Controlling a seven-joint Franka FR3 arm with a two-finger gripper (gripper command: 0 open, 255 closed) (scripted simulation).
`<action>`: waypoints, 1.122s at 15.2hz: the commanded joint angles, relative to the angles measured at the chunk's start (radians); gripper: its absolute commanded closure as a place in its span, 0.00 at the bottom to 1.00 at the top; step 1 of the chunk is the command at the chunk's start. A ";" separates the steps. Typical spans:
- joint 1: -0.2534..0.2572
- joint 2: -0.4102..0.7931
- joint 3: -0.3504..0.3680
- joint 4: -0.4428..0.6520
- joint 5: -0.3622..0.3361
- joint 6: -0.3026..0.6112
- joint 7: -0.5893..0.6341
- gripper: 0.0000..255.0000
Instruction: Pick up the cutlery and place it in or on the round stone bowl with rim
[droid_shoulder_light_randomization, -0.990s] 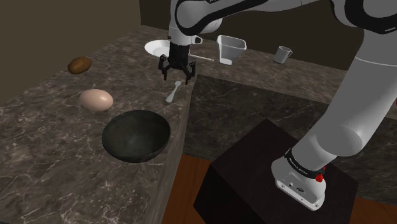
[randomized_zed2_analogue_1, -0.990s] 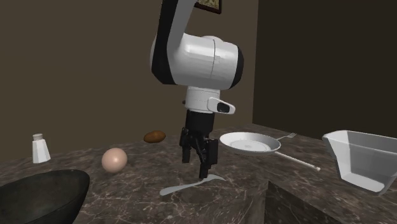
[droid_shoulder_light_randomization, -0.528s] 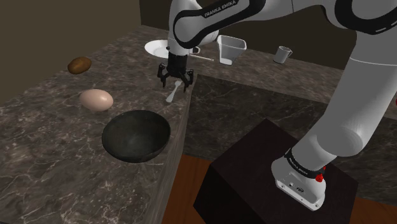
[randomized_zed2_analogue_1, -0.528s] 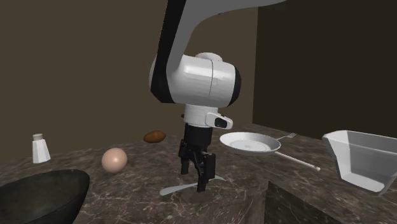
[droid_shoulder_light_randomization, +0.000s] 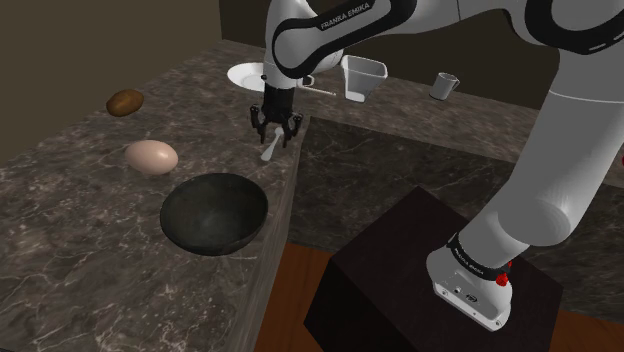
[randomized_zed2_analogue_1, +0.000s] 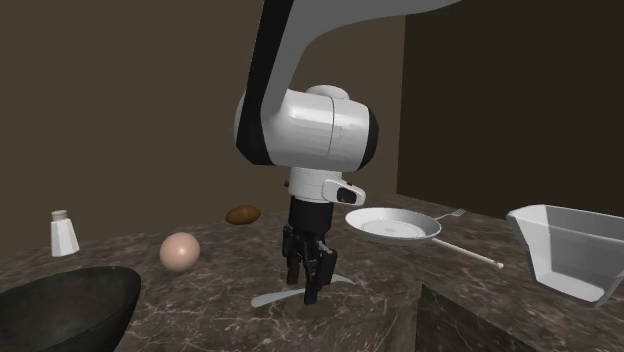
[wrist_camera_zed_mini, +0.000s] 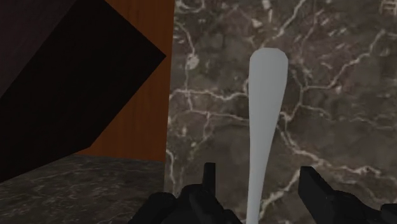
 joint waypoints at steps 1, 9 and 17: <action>0.000 0.000 0.000 0.000 0.000 0.000 0.000 1.00; 0.000 0.000 0.000 0.000 0.000 0.000 0.000 1.00; -0.006 -0.049 0.005 0.048 0.014 -0.094 0.000 1.00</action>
